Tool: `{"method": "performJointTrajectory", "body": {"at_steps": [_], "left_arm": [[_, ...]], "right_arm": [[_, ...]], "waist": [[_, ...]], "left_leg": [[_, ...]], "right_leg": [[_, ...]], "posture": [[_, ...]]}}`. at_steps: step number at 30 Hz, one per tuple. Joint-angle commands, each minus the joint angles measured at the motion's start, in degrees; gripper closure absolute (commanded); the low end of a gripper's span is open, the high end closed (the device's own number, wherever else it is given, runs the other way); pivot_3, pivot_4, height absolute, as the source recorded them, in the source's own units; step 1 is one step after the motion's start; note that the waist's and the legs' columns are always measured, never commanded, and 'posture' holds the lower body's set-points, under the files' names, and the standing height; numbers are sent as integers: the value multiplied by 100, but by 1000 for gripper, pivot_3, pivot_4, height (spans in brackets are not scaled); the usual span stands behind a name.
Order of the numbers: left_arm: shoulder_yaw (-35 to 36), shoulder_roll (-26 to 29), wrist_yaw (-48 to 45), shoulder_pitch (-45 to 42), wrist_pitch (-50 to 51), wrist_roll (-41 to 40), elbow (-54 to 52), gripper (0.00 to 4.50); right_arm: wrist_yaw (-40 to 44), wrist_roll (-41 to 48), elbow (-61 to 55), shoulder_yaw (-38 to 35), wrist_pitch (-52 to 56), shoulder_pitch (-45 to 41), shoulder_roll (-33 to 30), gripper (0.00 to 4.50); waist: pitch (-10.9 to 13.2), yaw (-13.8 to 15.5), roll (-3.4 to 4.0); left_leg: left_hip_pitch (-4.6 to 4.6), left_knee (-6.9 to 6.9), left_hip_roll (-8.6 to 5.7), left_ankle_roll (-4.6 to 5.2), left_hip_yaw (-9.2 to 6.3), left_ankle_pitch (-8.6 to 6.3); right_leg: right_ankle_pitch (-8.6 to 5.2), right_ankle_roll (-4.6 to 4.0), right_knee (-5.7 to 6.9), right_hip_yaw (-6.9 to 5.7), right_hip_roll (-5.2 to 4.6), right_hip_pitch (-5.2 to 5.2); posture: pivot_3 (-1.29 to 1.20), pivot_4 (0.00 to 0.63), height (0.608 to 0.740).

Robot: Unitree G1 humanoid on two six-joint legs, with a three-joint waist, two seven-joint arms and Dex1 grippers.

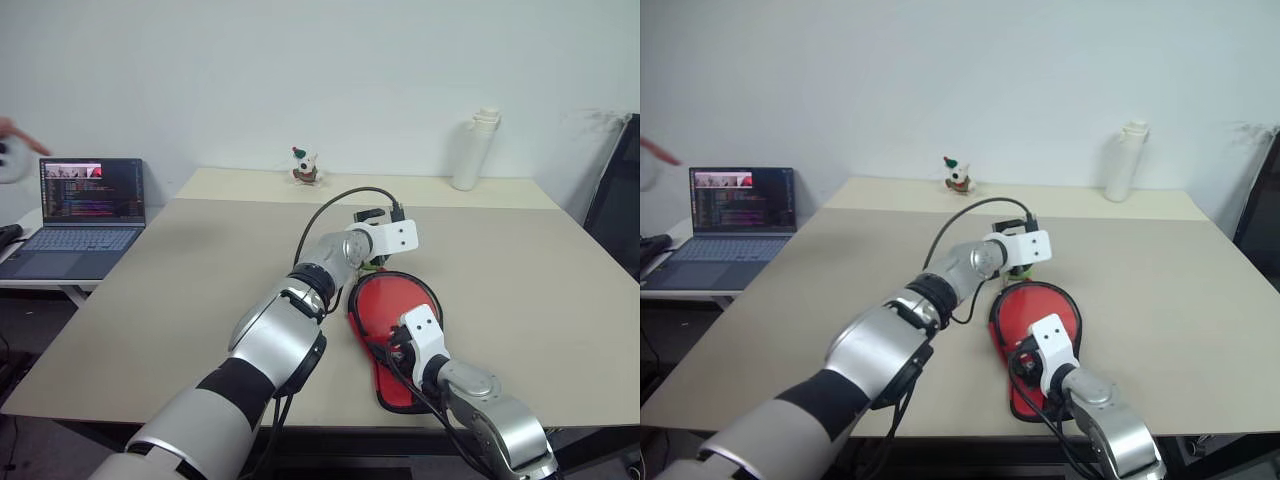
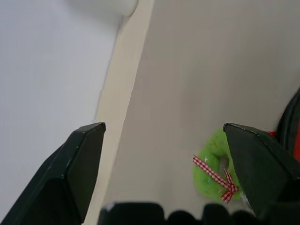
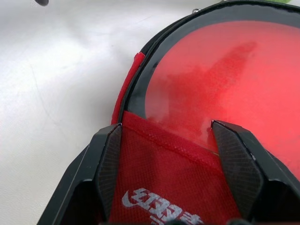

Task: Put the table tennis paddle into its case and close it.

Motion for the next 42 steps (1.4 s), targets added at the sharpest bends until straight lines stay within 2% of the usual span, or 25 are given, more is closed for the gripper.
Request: {"method": "performJointTrajectory", "body": {"at_steps": [1, 8, 10, 13, 15, 21, 25, 30, 36, 42], "left_arm": [[744, 371, -677, -145, -263, -830, -364, 20], [2015, 1153, -2379, 290, -260, -2343, -697, 20], [2356, 1469, -3163, 608, -66, -2861, -982, 20], [2561, 1826, -4190, 1231, 325, -3440, -1732, 0], [2540, 1927, -4480, 1697, 710, -3686, -2452, 0], [2418, 2177, -4613, 3800, 2957, -4702, -6143, 0], [2379, 2275, -4242, 4505, 3682, -4952, -7308, 0], [2344, 2348, -3915, 4644, 3946, -5087, -7677, 0], [2276, 2410, -3809, 4613, 3901, -5139, -7670, 0], [2163, 2391, -3713, 4653, 3845, -5177, -7717, 0]], "right_arm": [[366, 619, -200, -220, 292, 219, 72, 1230], [566, 1408, -912, -753, 332, 36, 72, 1230], [517, 1658, -967, -1073, 398, -173, 71, 1230], [534, 2024, -964, -1507, 437, -434, 15, 668], [573, 2211, -879, -1748, 442, -550, -83, 19], [439, 2121, -253, -2468, 78, -671, -599, 19], [423, 1688, 650, -2581, -566, -663, -919, 19], [459, 1250, 1951, -2449, -1322, -937, -1034, 19], [626, 1118, 3378, -2164, -1869, -1521, -646, 19], [859, 1066, 3710, -1975, -2040, -1663, -505, 19]], "waist": [[15, -1, 9], [68, -7, 42], [70, -18, 44], [71, -29, 47], [72, -33, 48], [74, 5, 50], [75, 37, 52], [78, 22, 58], [78, -40, 60], [78, -104, 60]], "left_leg": [[-2, -1, 0, 0, -1, 0], [-48, -3, -10, -4, 4, -2], [-76, 2, -14, -4, 7, -2], [-91, 7, -14, -4, 4, -1], [-91, 6, -13, -3, -1, -1], [-97, 9, -18, -3, -4, -2], [-93, 16, -16, -3, -9, -1], [-76, 17, -10, 4, 4, 11], [-64, 14, -8, 3, 15, 16], [-63, 13, -9, 2, 13, 16]], "right_leg": [[0, 0, 0, -1, 0, -2], [5, -9, 13, 5, 4, -52], [19, -28, 15, 9, 2, -79], [21, -31, 19, 7, 2, -91], [22, -32, 19, 5, 3, -90], [23, -34, 17, 9, -6, -86], [26, -39, 23, 8, -4, -84], [27, -45, 26, 15, 6, -78], [29, -46, 29, 24, 8, -73], [31, -47, 30, 24, 6, -71]], "posture": [[0, 150, 740], [0, 150, 740], [0, 150, 740], [0, 150, 740], [0, 150, 740], [0, 150, 740], [0, 150, 740], [0, 150, 740], [0, 150, 740], [0, 150, 740]]}}
